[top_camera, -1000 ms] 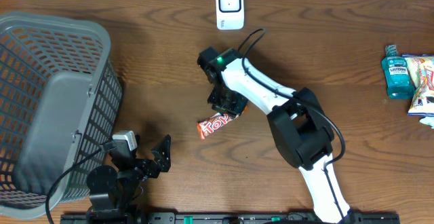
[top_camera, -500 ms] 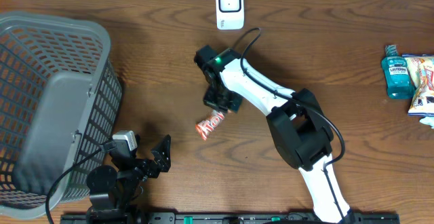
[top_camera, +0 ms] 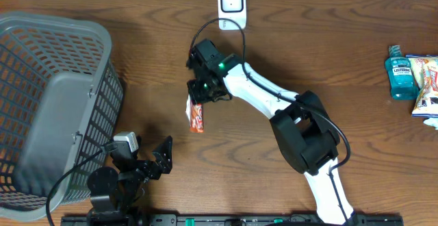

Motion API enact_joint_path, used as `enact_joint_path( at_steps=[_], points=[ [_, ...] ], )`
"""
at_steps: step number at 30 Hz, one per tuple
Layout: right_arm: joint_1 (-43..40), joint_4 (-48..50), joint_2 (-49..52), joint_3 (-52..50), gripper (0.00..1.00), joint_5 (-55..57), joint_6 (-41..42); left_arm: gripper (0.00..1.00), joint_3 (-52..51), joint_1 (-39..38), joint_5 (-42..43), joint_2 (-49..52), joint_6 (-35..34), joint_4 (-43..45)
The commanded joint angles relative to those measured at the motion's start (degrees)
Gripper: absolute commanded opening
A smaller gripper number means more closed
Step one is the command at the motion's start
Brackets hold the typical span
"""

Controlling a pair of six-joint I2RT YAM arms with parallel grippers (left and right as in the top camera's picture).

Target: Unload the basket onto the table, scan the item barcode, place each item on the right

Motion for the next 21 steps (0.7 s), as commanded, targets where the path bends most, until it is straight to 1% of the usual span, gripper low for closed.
enact_joint_path(
  at_steps=[1, 3, 4, 7, 13, 16, 21],
  points=[
    [-1.4, -1.1, -1.8, -1.7, 0.01, -17.3, -21.9, 0.99, -0.8, 0.3, 0.7, -0.1, 0.5, -1.2],
    [-2.4, -2.6, -1.8, -1.9, 0.01, -22.2, -27.0, 0.99, -0.8, 0.3, 0.7, -0.1, 0.5, -1.2],
    [-3.6, -4.0, -1.8, -2.4, 0.01, -25.3, -31.5, 0.99, -0.8, 0.3, 0.7, -0.1, 0.5, -1.2],
    [-5.6, -5.4, -1.8, -4.2, 0.01, -26.2, -37.4, 0.99, -0.8, 0.3, 0.7, -0.1, 0.5, -1.2],
    [-9.7, -3.9, -1.7, -8.3, 0.01, -26.5, -40.2, 0.99, -0.8, 0.3, 0.7, -0.1, 0.5, -1.2],
    [-11.9, 0.0, -1.7, -12.1, 0.01, -29.9, -40.2, 0.99, -0.8, 0.3, 0.7, -0.1, 0.5, -1.2],
    [-14.7, 4.3, -1.6, -17.3, 0.01, -29.2, -40.2, 0.99, -0.8, 0.3, 0.7, -0.1, 0.5, -1.2]
  ],
)
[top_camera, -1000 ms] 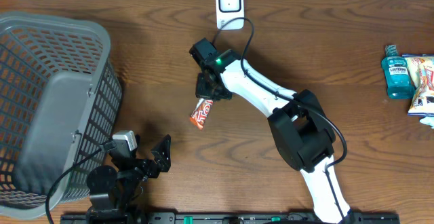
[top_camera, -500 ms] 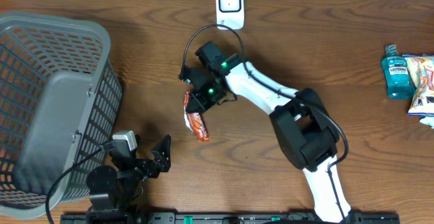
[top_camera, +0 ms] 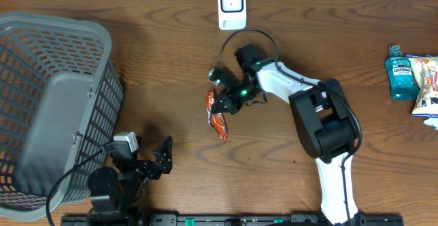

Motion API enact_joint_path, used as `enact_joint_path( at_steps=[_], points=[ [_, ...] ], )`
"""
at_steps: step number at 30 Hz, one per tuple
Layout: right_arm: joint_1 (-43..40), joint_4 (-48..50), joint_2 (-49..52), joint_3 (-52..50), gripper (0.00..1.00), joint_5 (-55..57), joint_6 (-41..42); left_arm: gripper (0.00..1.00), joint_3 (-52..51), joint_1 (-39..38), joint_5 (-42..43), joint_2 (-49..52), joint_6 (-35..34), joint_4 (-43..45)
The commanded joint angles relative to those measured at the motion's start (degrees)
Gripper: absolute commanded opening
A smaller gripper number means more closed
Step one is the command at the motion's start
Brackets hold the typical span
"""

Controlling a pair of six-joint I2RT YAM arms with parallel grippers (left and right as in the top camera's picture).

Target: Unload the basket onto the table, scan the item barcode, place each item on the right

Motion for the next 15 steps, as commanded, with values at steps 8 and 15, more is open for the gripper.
enact_joint_path(
  at_steps=[8, 15],
  points=[
    [-6.2, 0.7, -1.5, -3.5, 0.41, 21.6, 5.7, 0.99, -0.8, 0.3, 0.7, -0.1, 0.5, -1.2],
    [-7.4, 1.0, -1.5, -3.5, 0.99, 32.8, 12.0, 0.99, -0.8, 0.3, 0.7, -0.1, 0.5, -1.2]
  ],
)
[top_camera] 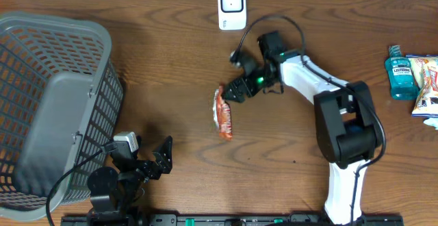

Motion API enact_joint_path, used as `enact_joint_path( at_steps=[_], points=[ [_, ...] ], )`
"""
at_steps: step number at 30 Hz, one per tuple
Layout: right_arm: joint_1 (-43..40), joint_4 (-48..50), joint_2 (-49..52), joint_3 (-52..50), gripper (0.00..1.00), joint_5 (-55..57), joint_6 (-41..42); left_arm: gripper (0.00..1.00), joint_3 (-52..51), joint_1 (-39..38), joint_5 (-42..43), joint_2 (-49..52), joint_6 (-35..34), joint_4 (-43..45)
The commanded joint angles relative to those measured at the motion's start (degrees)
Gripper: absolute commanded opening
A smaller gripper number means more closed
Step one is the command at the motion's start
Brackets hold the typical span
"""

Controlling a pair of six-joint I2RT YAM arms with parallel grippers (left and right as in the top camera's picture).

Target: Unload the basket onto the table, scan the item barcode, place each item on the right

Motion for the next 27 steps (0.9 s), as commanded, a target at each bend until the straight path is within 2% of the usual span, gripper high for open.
enact_joint_path(
  at_steps=[1, 6, 8, 11, 14, 18, 22, 27],
  points=[
    [-1.1, -1.3, 4.8, -2.9, 0.99, 17.9, 6.1, 0.99, -0.8, 0.3, 0.7, -0.1, 0.5, -1.2],
    [-1.1, -1.0, 4.7, -1.8, 0.99, 11.6, 12.9, 0.99, -0.8, 0.3, 0.7, -0.1, 0.5, -1.2],
    [-1.0, -2.8, 4.3, 0.0, 0.99, 8.5, 15.6, 0.99, -0.8, 0.3, 0.7, -0.1, 0.5, -1.2],
    [-0.3, -7.2, 3.0, 3.7, 0.99, 9.8, 19.6, 0.99, -0.8, 0.3, 0.7, -0.1, 0.5, -1.2],
    [1.6, -13.9, 0.9, 9.1, 0.99, 16.4, 24.8, 0.99, -0.8, 0.3, 0.7, -0.1, 0.5, -1.2],
    [6.6, -20.9, -1.9, 14.8, 0.99, 29.2, 38.1, 0.99, -0.8, 0.3, 0.7, -0.1, 0.5, -1.2],
    [13.8, -21.2, -2.0, 15.4, 0.99, 38.4, 46.3, 0.99, -0.8, 0.3, 0.7, -0.1, 0.5, -1.2],
    [21.6, -20.2, -0.3, 15.4, 0.99, 47.4, 52.3, 0.99, -0.8, 0.3, 0.7, -0.1, 0.5, -1.2]
  ],
)
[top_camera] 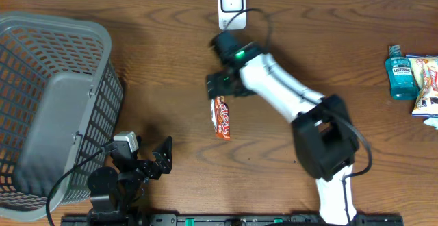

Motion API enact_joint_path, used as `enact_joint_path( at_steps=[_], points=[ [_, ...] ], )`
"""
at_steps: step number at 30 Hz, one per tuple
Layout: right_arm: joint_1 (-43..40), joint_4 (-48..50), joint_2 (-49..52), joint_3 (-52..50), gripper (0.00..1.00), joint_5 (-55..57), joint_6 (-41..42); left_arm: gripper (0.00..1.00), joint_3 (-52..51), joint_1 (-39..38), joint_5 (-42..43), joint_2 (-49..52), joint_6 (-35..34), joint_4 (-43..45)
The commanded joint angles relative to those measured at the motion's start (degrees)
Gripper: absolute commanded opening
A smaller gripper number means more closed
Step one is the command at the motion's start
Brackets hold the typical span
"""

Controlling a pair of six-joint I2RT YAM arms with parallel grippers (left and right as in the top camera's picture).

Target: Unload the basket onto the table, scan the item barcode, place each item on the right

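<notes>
An orange snack packet lies lengthwise in the middle of the table, its printed face up. My right gripper sits right at the packet's upper end and looks shut on it, though the wrist hides the fingers. The white barcode scanner stands at the table's far edge, a little behind the gripper. My left gripper rests folded near the front left edge, open and holding nothing.
A large grey mesh basket fills the left side. A teal mouthwash bottle and snack bags lie at the far right edge. The scanner's cable loops over the right arm.
My right wrist has swung from the packet's upper right to directly over its top end. The packet has stayed in nearly the same spot and now shows its orange face.
My right gripper held the packet hanging left of centre. Then it was further right with the packet lower and tilted, then right again with the packet edge-on. Now the wrist is back left over the packet's top and the face is up. The left arm has not moved.
</notes>
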Motion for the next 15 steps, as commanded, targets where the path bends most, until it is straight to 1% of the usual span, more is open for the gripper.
enact_joint_path(
  at_steps=[1, 3, 7, 13, 15],
  points=[
    [4.3, 1.2, 0.4, 0.7, 0.99, 11.6, 8.8, 0.99, -0.8, 0.3, 0.7, -0.1, 0.5, -1.2],
    [6.2, 2.8, 1.2, 0.7, 0.99, 14.8, 10.5, 0.99, -0.8, 0.3, 0.7, -0.1, 0.5, -1.2],
    [8.0, 4.1, 3.2, 0.7, 0.95, 18.8, 13.6, 0.99, -0.8, 0.3, 0.7, -0.1, 0.5, -1.2],
    [8.0, 5.4, 7.5, 0.8, 0.9, 19.3, 14.4, 0.99, -0.8, 0.3, 0.7, -0.1, 0.5, -1.2],
    [8.0, 4.7, 8.5, 0.8, 0.86, 19.3, 15.5, 0.99, -0.8, 0.3, 0.7, -0.1, 0.5, -1.2]
  ],
)
